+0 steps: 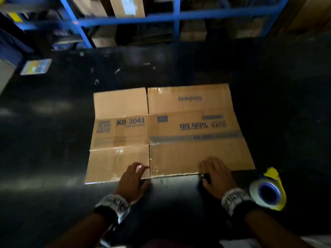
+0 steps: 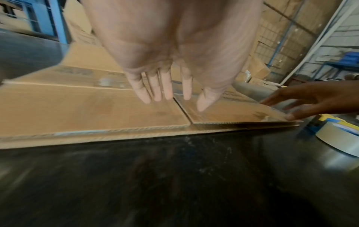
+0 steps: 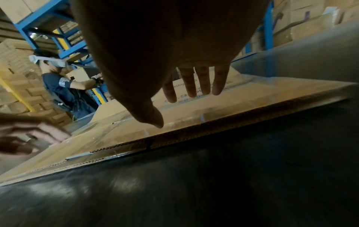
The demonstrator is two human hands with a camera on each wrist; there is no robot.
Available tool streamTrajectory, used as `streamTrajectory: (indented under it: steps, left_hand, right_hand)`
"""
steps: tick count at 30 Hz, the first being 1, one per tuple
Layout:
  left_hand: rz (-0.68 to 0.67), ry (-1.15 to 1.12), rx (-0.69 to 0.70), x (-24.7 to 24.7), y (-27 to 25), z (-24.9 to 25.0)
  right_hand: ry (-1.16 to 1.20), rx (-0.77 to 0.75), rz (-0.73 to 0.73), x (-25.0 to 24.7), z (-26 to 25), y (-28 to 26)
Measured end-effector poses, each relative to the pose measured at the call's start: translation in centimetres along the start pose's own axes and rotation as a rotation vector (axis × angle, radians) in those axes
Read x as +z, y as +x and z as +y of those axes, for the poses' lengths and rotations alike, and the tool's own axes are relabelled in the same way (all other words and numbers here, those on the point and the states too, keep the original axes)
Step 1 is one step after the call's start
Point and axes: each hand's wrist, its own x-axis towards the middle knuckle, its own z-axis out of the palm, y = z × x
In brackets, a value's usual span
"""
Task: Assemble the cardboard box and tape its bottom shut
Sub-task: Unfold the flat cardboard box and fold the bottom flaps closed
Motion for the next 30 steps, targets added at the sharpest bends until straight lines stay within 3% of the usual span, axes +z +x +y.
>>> streamTrajectory:
  steps: [6, 13, 23, 27, 30]
  left_hand:
    - [-0.107, 0.093, 0.091, 1.9, 5.4, 4.0]
    - [-0.228, 0.286, 0.124, 4.6, 8.6, 4.6]
    - [-0.311, 0.376, 0.111, 4.3, 8.7, 7.6]
    - [-0.328, 0.388, 0.128, 0.8, 9.1, 8.3]
    - [-0.232, 0.413, 0.168, -2.8, 9.4, 8.2]
  right_hand:
    - [-0.037, -0.063, -0.116, -1.5, -0.9, 4.1]
    - [-0.102, -0.093, -0.200, -1.3, -0.1, 6.4]
    - [-0.147, -0.195, -0.087, -1.9, 1.9, 4.8]
    - [-0.187, -0.079, -0.055, -4.2, 5.2, 4.7]
    - [-0.192, 0.037, -0.029, -7.3, 7.2, 4.7]
